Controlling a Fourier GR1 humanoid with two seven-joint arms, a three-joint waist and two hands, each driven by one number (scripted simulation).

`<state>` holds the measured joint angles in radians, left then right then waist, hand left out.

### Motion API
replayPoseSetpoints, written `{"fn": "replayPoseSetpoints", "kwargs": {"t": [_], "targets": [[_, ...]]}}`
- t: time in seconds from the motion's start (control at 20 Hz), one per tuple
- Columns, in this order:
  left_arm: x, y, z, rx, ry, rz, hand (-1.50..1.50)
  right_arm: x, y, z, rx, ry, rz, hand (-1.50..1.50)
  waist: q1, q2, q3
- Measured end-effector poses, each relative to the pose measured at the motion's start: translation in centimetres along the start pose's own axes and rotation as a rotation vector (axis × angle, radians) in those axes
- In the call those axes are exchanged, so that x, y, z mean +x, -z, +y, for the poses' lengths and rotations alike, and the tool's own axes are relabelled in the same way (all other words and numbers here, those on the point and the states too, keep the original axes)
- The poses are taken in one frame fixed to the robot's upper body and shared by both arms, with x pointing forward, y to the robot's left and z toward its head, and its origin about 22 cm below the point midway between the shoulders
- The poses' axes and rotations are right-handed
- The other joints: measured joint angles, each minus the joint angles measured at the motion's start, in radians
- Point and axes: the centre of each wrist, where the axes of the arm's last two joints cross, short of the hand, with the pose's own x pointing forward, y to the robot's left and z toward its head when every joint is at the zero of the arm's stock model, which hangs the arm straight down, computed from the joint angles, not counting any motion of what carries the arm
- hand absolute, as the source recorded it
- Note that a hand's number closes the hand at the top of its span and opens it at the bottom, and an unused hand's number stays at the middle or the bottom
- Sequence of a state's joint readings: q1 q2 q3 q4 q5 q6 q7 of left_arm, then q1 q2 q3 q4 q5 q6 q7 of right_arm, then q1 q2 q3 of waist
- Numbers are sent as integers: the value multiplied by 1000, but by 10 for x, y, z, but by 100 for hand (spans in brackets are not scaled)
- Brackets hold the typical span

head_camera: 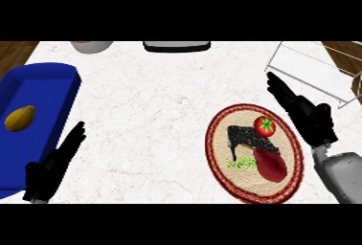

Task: Pick the pear from the placemat and place it in the tiered shelf

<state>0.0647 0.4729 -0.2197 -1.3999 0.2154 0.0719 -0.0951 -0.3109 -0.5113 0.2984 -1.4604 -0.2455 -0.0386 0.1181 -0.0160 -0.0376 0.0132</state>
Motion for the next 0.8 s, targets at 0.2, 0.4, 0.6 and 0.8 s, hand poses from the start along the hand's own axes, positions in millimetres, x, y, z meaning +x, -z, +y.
{"fn": "replayPoseSetpoints", "kwargs": {"t": [0.2,0.4,0.6,0.8], "targets": [[24,21,-13,12,8,-94,0,2,4,-26,56,59,-50,-150,11,25,-8],[44,35,-28,26,-4,-181,0,-18,9,-22,86,377,-71,150,1,51,6],[56,43,-38,15,-26,-207,0,-26,-2,-61,-104,19,-26,-150,0,49,-8],[70,51,-50,5,-39,-216,0,-77,-16,-59,-294,42,-71,-150,11,48,-8]]}}
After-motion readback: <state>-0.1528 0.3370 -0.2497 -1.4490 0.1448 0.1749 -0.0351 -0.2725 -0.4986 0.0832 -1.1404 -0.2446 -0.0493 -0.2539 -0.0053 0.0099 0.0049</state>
